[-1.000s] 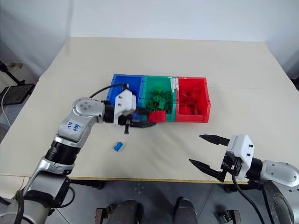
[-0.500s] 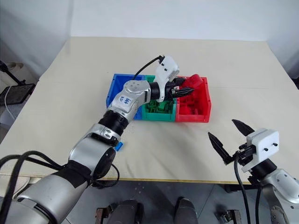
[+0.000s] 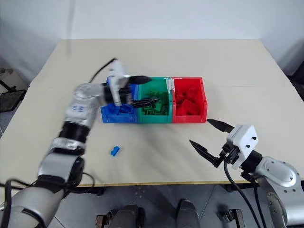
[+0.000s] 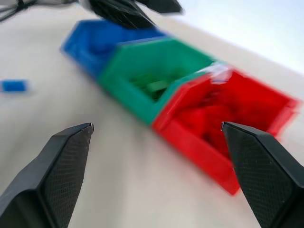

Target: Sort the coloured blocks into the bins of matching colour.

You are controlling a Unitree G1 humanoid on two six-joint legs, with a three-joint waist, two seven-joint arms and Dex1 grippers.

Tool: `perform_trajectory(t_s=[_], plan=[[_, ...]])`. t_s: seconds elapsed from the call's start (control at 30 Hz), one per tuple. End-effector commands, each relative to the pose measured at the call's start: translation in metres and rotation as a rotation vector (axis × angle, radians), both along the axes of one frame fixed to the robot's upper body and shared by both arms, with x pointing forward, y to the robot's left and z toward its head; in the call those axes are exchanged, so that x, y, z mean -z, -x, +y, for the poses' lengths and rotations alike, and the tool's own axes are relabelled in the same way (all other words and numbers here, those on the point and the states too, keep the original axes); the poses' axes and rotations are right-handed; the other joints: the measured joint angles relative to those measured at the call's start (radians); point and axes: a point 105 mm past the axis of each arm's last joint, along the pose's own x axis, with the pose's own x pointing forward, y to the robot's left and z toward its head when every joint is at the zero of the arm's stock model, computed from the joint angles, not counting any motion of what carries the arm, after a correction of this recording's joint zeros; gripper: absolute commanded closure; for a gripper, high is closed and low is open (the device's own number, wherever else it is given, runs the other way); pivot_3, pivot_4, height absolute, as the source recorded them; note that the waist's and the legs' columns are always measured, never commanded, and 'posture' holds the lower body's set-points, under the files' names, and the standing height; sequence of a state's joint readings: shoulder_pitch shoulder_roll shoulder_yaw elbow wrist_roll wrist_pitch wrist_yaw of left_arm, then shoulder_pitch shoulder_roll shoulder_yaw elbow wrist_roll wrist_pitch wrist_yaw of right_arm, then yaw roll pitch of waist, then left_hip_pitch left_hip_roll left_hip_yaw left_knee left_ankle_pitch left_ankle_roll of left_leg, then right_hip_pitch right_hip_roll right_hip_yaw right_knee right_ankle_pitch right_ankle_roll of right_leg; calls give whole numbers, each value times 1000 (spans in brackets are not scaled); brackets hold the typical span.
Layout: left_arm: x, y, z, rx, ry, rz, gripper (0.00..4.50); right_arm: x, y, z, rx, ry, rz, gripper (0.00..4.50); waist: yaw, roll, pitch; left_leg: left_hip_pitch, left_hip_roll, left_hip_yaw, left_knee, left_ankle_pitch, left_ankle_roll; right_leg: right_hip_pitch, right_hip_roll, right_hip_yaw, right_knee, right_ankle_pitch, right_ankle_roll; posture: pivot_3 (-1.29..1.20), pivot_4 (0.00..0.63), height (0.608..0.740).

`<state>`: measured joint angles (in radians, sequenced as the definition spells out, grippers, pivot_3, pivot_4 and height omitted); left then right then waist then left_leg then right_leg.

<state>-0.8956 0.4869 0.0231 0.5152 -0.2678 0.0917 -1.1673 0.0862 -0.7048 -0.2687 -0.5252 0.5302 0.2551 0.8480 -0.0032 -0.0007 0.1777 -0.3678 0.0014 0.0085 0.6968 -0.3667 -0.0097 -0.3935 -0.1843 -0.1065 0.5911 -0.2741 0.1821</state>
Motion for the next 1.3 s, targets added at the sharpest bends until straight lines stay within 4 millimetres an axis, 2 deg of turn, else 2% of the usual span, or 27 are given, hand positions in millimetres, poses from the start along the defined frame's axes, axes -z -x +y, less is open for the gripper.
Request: perform_trajectory(t_s=[0.03,0.07,0.23,0.3,0.37,0.43,0.5,0.57,0.73,0.83,0.9,0.97,1.13,1.27,1.3], plan=[[-12,23,45,-39,26,-6,26,-3,2,13,-163,39,-11,0,1,0,0,0,0,0,0,0,0,0,0,0,0,0,0,0,150,740],[-4,32,63,-67,3,26,26,-2,2,18,-205,48,-7,0,2,0,0,0,0,0,1,0,0,0,0,0,0,0,0,0,150,740],[32,71,132,-231,-130,142,26,-2,4,31,-362,94,7,0,5,0,0,0,0,-2,1,0,0,1,0,-1,0,0,0,0,150,740],[40,87,148,-277,-163,188,26,-3,4,34,-403,100,7,0,6,-1,0,0,0,-2,1,0,-1,1,0,-1,0,0,0,0,150,740],[43,96,156,-325,-203,201,26,-2,3,34,-430,132,6,0,7,-1,1,0,1,-2,1,-1,-1,1,0,-1,0,0,0,0,150,740],[43,98,152,-339,-226,183,26,0,1,34,-437,140,7,0,18,-1,1,0,1,-3,1,-1,-1,1,0,-1,0,0,0,0,150,740],[47,100,140,-321,-262,181,26,1,1,33,-439,138,11,0,28,-1,1,0,1,-2,2,-1,-1,2,0,-1,0,0,0,0,150,740],[56,105,126,-313,-298,269,26,5,2,32,-443,147,18,0,29,-1,1,0,1,-2,2,-1,-1,2,0,-1,0,0,0,0,150,740],[73,117,75,-265,-391,383,26,20,4,19,-412,177,54,0,26,-1,1,0,1,-2,1,-1,-1,1,0,0,1,0,0,0,150,740],[72,107,55,-339,-368,403,26,25,5,15,-395,165,87,0,28,-1,1,0,1,-1,2,-1,-1,1,0,0,0,0,0,0,150,740],[76,97,40,-426,-366,444,26,28,9,14,-390,155,100,0,31,-1,1,0,0,-2,3,-1,-1,2,0,0,1,0,0,0,150,740],[83,95,30,-469,-388,498,26,31,10,15,-382,151,86,0,28,-1,0,0,0,-2,3,-1,-1,2,0,0,2,0,0,0,150,740],[103,99,28,-549,-459,598,26,41,17,14,-380,151,58,0,21,-1,0,1,0,-2,1,-1,-1,1,0,0,2,0,0,0,150,740],[109,103,32,-572,-505,634,864,37,13,10,-334,125,32,0,22,-1,0,1,0,-1,2,-1,-1,2,0,1,0,0,0,0,150,740],[109,102,32,-574,-515,628,1253,35,13,9,-326,116,20,0,22,-1,0,1,0,-1,2,-1,-1,2,0,2,0,0,-1,0,150,740]])
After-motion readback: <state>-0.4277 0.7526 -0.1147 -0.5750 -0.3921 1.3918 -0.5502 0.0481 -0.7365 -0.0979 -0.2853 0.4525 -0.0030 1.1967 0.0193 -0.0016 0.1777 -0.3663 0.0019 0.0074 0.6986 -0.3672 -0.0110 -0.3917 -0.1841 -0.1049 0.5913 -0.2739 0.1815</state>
